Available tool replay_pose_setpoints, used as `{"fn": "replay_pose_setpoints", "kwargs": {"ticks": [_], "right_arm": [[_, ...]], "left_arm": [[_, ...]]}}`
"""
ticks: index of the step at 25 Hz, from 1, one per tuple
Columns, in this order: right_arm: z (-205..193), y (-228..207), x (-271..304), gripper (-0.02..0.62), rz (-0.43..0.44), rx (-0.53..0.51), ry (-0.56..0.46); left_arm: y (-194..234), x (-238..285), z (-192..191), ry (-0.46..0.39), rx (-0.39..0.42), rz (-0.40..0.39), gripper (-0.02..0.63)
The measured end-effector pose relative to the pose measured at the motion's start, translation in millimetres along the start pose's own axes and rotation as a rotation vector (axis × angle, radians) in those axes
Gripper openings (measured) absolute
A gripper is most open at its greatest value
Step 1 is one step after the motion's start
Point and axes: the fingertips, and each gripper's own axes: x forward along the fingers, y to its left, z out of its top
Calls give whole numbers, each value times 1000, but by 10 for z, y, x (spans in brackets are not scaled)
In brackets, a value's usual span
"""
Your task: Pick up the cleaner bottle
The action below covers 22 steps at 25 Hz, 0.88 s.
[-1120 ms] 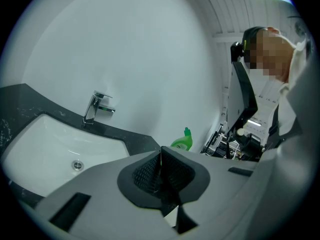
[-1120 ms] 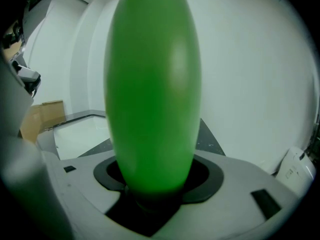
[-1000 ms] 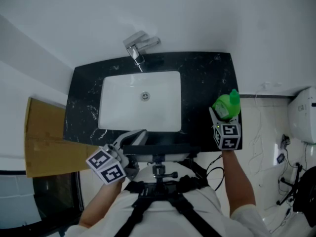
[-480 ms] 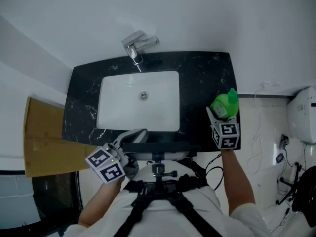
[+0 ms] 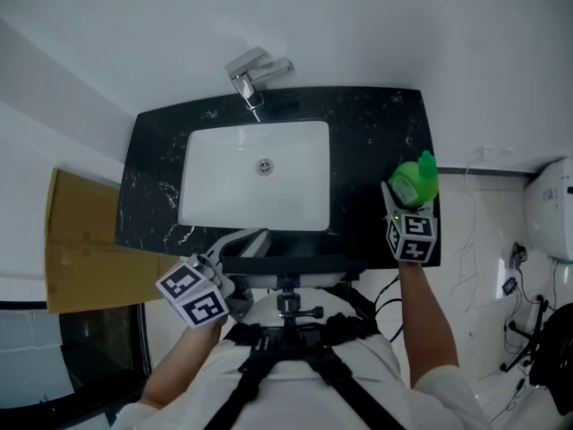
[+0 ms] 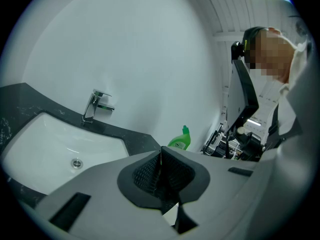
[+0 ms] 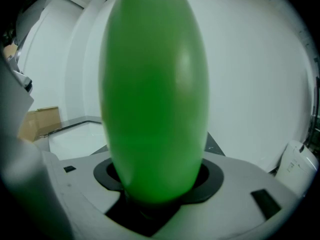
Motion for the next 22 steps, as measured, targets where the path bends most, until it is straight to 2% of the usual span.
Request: {"fn": "replay_pose_setpoints", "kwargs": {"ticks": [22], "right_arm": [[3, -16, 21, 274, -23, 11, -3]], "left_arm": [[-41, -64, -1, -6, 13, -2, 0]]}}
